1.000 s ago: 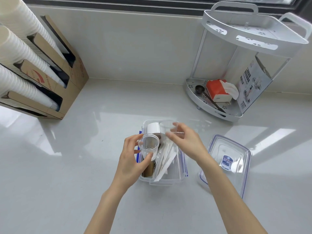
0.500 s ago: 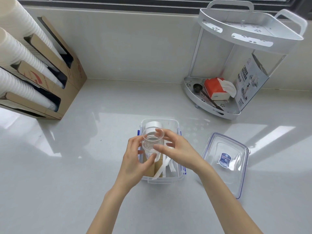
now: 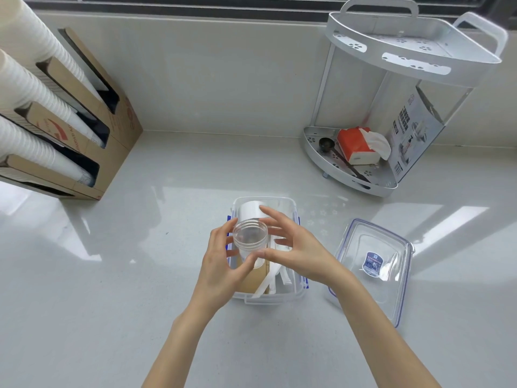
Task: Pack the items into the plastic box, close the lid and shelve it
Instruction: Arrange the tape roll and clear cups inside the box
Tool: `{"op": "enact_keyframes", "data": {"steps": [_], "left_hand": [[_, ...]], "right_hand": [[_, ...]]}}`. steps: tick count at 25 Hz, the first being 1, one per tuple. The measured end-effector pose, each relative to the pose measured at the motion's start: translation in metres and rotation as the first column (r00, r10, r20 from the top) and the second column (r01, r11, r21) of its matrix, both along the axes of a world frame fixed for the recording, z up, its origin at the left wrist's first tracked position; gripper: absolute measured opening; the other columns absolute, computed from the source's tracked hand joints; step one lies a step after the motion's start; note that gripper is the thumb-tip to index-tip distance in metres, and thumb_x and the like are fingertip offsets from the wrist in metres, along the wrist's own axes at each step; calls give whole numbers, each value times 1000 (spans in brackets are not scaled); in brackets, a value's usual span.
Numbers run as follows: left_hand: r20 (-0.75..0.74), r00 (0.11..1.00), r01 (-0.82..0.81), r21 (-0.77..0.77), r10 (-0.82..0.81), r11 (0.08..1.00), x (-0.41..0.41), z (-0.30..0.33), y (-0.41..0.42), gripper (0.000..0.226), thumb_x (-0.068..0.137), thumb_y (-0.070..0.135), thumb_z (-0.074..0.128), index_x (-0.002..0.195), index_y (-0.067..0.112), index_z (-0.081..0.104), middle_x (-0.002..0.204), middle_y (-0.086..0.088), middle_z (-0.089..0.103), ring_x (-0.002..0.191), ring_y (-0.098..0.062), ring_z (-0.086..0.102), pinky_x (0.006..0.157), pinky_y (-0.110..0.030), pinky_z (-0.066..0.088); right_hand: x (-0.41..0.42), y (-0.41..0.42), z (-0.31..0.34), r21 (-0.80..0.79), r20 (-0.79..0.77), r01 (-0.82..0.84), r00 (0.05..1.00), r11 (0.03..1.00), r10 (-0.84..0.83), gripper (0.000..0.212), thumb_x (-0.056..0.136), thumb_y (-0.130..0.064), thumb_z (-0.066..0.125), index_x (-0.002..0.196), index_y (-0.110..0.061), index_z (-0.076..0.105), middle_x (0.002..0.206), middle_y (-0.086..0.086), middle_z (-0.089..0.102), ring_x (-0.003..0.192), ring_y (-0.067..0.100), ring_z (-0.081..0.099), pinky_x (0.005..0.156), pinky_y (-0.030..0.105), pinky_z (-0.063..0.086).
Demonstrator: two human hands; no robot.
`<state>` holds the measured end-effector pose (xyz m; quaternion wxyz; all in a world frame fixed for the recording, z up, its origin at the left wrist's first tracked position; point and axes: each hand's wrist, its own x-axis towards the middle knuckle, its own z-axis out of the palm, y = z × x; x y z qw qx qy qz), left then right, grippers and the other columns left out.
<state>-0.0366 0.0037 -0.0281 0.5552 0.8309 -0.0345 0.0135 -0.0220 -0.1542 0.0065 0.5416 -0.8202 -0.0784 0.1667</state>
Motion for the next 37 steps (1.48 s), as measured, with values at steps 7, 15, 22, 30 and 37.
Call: {"op": "enact_keyframes", "data": {"steps": [7, 15, 22, 30, 37], "left_hand": [[-21, 998, 57, -63, -58, 996, 12, 7, -5, 48, 81, 14, 62, 124, 19, 42, 107, 16, 50, 90, 14, 56, 73, 1, 44], [-92, 938, 285, 754, -335, 591, 32, -23, -20, 29, 90, 20, 38, 107, 19, 61, 116, 4, 61, 112, -19, 44, 91, -30, 25], [-173, 882, 383, 804, -438, 455, 38, -36, -30, 29, 89, 25, 39, 109, 23, 60, 120, 7, 60, 110, -23, 41, 89, -32, 24], [-87, 910, 264, 874, -405, 407, 38, -39, -39, 29, 87, 28, 42, 110, 16, 54, 117, -2, 55, 112, -25, 38, 94, -35, 23], [61, 935, 109, 888, -349, 447, 36, -42, -23, 28, 43, 12, 68, 66, 27, 59, 74, 8, 62, 73, -18, 59, 73, -29, 20]], "right_hand": [[2, -11, -5, -5, 92, 139, 986, 990, -138, 27, 80, -13, 66, 87, -37, 57, 113, 0, 66, 106, 14, 61, 96, 27, 48], [5, -33, -13, -13, 64, 331, 942, 944, -329, 24, 83, -12, 62, 96, -31, 56, 114, -4, 59, 102, 11, 55, 77, 7, 42], [4, -32, -18, -17, 21, 341, 940, 940, -341, 23, 83, -12, 62, 98, -28, 56, 118, -1, 60, 104, 13, 56, 85, 18, 44], [2, -31, -19, -38, 7, 345, 939, 938, -345, 23, 83, -12, 61, 99, -28, 55, 122, 1, 60, 107, 15, 56, 87, 21, 45], [0, -29, -19, -10, -16, 358, 934, 934, -358, 21, 83, -13, 62, 99, -27, 56, 115, -3, 60, 106, 15, 56, 84, 19, 43]]}}
